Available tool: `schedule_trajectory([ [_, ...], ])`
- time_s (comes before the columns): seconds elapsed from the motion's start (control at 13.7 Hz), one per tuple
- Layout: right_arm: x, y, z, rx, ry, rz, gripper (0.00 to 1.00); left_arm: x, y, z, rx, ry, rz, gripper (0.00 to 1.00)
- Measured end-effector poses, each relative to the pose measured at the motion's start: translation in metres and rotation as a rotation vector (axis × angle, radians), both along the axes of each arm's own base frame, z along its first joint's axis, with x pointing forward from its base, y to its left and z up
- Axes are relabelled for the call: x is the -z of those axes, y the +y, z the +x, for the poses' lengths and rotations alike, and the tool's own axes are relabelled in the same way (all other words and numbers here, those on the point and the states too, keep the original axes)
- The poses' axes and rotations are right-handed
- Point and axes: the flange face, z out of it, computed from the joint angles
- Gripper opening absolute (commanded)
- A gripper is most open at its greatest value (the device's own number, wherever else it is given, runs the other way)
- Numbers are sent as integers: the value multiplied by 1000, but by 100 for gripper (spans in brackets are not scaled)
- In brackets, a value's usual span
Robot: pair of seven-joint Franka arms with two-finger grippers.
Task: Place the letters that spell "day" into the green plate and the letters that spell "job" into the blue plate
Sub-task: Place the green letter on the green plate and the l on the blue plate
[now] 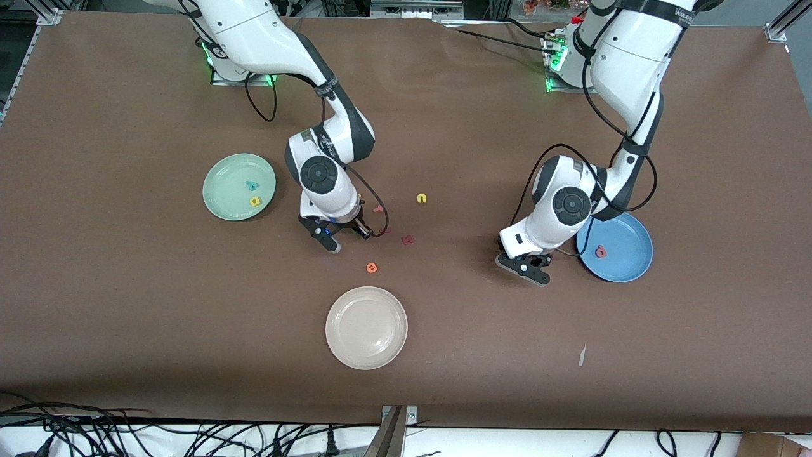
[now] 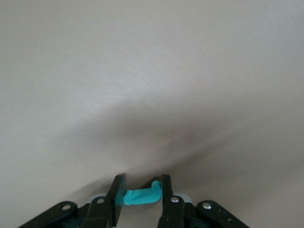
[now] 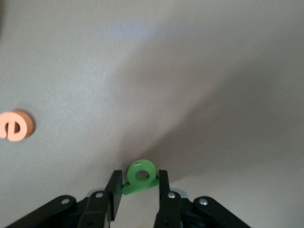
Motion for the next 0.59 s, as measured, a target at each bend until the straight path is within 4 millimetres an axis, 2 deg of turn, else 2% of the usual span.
schedule_trajectory([
  [0.22,-52,-37,12,-147,71,-87,19,-38,44,19,-48,11,16,36],
  [0.37,-82,-74,17,-216,129,-158,21,-66,81,21,-31,51,35,37],
  [0.44,-91,-96,19,-229,157,-170,21,-74,101,19,-18,78,40,37],
  [0.59,-98,-154,21,-262,204,-175,21,-80,153,10,-5,112,42,36],
])
